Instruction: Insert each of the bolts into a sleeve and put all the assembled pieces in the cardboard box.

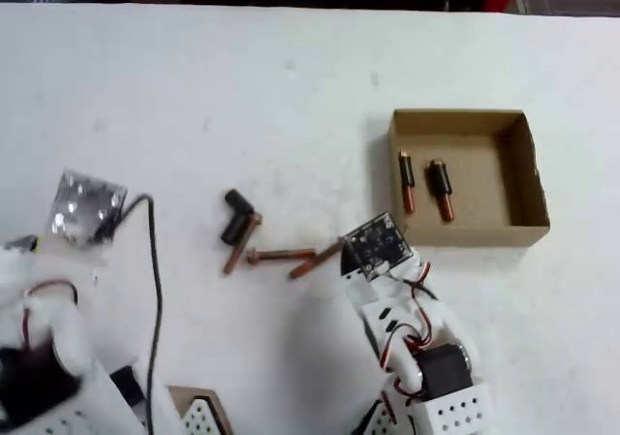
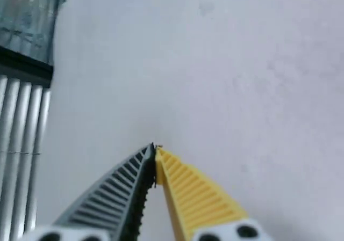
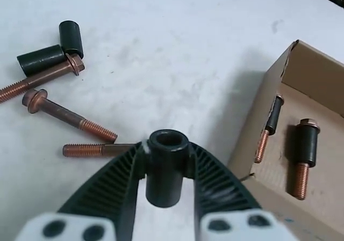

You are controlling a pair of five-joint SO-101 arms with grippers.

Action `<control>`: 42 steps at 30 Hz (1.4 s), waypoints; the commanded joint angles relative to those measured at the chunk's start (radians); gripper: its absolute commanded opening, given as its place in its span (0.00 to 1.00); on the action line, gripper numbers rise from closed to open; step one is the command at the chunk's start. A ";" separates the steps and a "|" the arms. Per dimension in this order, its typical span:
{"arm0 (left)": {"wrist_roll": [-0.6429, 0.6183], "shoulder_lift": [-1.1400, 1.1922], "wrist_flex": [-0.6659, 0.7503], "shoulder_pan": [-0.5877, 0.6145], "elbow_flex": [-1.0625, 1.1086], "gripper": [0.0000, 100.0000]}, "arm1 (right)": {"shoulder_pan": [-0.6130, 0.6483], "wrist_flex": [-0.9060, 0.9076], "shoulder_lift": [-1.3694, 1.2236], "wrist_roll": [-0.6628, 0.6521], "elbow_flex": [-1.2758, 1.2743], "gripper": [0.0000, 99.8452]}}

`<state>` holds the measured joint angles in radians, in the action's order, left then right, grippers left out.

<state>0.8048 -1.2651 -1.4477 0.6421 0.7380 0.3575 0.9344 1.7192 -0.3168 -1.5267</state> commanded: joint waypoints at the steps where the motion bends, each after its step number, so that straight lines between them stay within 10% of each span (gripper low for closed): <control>1: -0.054 0.127 -0.101 -0.113 -0.137 0.02 | -0.005 -0.025 0.012 0.009 0.011 0.02; 17: -0.399 0.565 -0.161 -0.705 -0.187 0.03 | -0.005 -0.025 0.012 0.009 0.011 0.02; 42: -0.430 1.148 0.190 -0.762 -0.288 0.15 | -0.005 -0.027 0.012 0.009 0.000 0.02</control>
<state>0.3874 -0.1435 -1.3295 -0.1066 0.5017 0.3575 0.9344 1.7192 -0.3153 -1.5405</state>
